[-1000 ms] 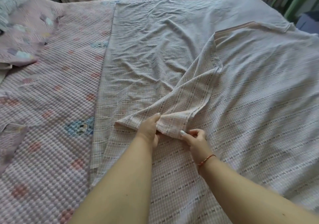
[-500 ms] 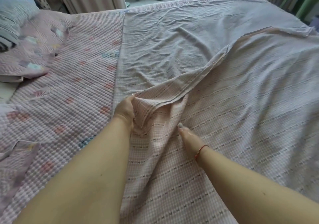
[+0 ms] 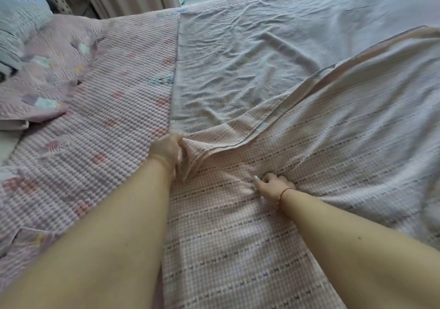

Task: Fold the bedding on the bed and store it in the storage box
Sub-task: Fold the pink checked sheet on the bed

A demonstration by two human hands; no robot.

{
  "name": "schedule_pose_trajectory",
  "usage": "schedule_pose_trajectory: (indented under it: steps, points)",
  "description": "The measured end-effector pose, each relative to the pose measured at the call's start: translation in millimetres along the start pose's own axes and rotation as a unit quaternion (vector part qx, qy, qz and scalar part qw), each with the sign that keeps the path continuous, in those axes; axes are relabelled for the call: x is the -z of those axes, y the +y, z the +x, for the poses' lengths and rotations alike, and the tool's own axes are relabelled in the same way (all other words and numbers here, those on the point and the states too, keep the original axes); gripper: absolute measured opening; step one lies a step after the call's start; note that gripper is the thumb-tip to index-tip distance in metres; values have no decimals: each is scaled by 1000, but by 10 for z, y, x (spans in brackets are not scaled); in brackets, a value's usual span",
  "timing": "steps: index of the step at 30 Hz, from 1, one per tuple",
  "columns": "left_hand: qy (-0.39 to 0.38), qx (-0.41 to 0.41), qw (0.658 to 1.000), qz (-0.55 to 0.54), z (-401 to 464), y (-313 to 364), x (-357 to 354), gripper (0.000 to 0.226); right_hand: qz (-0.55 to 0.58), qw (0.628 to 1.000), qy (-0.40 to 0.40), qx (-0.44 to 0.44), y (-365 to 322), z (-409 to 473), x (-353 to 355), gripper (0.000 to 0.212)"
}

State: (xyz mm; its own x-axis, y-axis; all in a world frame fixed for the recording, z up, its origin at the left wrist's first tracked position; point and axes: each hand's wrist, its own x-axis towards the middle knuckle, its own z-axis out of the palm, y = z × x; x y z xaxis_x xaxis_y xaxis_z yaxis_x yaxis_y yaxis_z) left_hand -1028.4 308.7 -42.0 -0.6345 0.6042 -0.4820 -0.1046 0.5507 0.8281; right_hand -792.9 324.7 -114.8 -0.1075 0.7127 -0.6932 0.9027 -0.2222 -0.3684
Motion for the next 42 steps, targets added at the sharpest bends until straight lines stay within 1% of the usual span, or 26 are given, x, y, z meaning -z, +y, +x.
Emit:
schedule_pose_trajectory:
  steps: [1,3,4,6,8,10,12,14,15,17,18,19,20,21,23,25,28,30,31,33,34,35,36,38,40,42]
  points:
    - [3,4,1000,27,62,-27,14,22,-24,1000,5,-1,22,9,-35,58]
    - [18,32,999,6,279,-44,97,29,-45,999,13,-4,29,25,-71,54]
    - [27,41,999,-20,403,-16,140,24,-57,998,12,-4,18,28,-61,52]
    - [-1,44,996,-73,653,73,155,18,-64,998,-1,-7,5,58,-37,48]
    - [-35,21,989,-139,725,254,74,25,-52,999,-10,-9,0,108,-29,37]
    - [-46,6,983,-177,687,358,-76,43,-53,999,-1,-3,0,124,-23,33]
    - [-88,3,983,-159,652,346,-221,60,-49,999,1,-4,-2,136,-13,34]
    - [-131,-1,984,-122,616,254,-330,67,-53,999,-7,-7,-12,139,4,33]
    - [-126,-15,987,-97,570,191,-354,72,-54,998,-10,-7,-11,154,11,31]
    - [-67,-103,992,37,346,53,-349,75,-57,998,-14,-9,-27,153,21,31]
    - [-15,-174,977,124,189,-64,-331,71,-56,998,-15,-11,-30,169,28,32]
    - [38,-244,949,194,46,-222,-295,68,-54,998,-22,-15,-35,174,33,35]
    - [66,-279,920,265,-73,-387,-249,65,-51,998,-29,-14,-43,167,39,40]
    - [61,-281,892,348,-169,-530,-209,64,-44,998,-28,-18,-44,157,52,46]
    - [-4,-216,831,512,-173,-786,-153,66,-29,999,-29,-25,-36,160,66,51]
    - [-35,-188,788,586,-71,-882,-198,63,-21,999,-38,-30,-60,177,66,52]
    - [2,-211,774,597,44,-944,-307,63,29,997,-61,-29,-117,238,63,54]
    - [29,-226,770,596,89,-1007,-310,71,74,995,-66,-24,-200,212,176,51]
    - [34,-229,768,597,107,-1038,-331,75,93,995,-33,-20,-237,207,290,48]
    - [40,-239,771,589,138,-1085,-334,77,122,986,114,30,-339,303,525,37]
    - [43,-249,772,583,141,-1080,-339,77,140,971,181,68,-411,324,656,38]
    - [49,-257,773,578,167,-1089,-327,76,142,960,219,105,-517,367,743,50]
    - [54,-263,772,577,199,-1097,-319,76,144,955,222,131,-624,411,844,66]
    - [65,-278,768,574,249,-1121,-317,74,107,973,165,118,-775,605,975,90]
    - [69,-295,769,562,278,-1131,-343,73,71,986,124,89,-900,750,1083,82]
    - [74,-299,778,548,313,-1140,-347,74,49,991,100,80,-1028,887,1152,54]
